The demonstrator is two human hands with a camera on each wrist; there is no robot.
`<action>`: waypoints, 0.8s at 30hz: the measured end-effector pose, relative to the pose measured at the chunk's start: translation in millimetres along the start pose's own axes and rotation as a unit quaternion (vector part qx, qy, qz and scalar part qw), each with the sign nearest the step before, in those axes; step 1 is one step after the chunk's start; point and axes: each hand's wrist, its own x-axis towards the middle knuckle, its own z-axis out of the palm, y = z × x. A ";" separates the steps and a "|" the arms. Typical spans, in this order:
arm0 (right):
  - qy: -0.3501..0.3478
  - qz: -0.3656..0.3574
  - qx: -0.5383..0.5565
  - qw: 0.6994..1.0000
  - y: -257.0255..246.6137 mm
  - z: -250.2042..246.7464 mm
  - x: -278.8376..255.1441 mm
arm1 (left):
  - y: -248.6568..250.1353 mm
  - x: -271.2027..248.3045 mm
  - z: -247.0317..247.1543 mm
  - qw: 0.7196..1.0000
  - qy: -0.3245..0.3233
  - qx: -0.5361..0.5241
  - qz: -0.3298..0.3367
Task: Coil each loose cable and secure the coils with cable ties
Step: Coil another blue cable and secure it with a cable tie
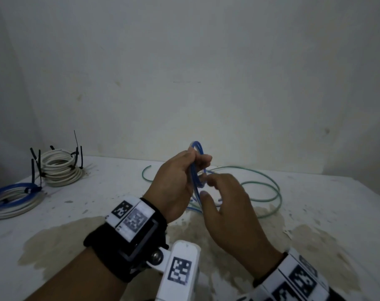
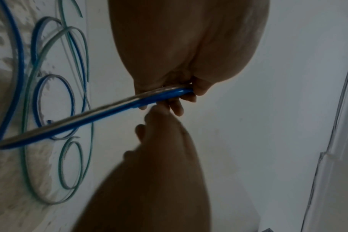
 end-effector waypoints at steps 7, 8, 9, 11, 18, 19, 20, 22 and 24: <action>-0.052 0.109 0.163 0.979 -14.1 -16.4 20.9 | -12.1 -6.8 11.5 0.999 -0.033 0.020 -0.025; -0.066 0.114 0.182 0.974 -13.6 -20.1 21.7 | -12.7 -7.0 11.7 0.999 -0.039 0.016 -0.029; -0.080 0.115 0.193 0.971 -13.3 -23.7 22.1 | -13.3 -7.6 11.8 0.998 -0.045 0.013 -0.034; -0.106 0.113 0.201 0.967 -12.3 -29.9 22.2 | -15.2 -9.4 12.4 0.997 -0.053 -0.001 -0.047; -0.094 0.112 0.177 0.973 2.4 -36.1 20.8 | -19.6 -13.1 12.2 0.992 -0.114 -0.047 -0.036; -0.082 0.113 0.183 0.973 2.8 -38.6 21.3 | -22.7 -13.8 12.9 0.994 -0.110 -0.011 -0.014; -0.065 0.118 0.201 0.970 3.1 -42.0 23.0 | -27.9 -14.4 13.6 0.994 -0.095 0.042 0.016; -0.023 0.136 0.264 0.955 7.1 -49.5 28.7 | -39.3 -16.5 12.3 0.981 -0.032 0.167 0.090; 0.011 0.151 0.345 0.926 12.9 -55.7 34.5 | -52.1 -18.2 8.9 0.956 -0.025 0.256 0.138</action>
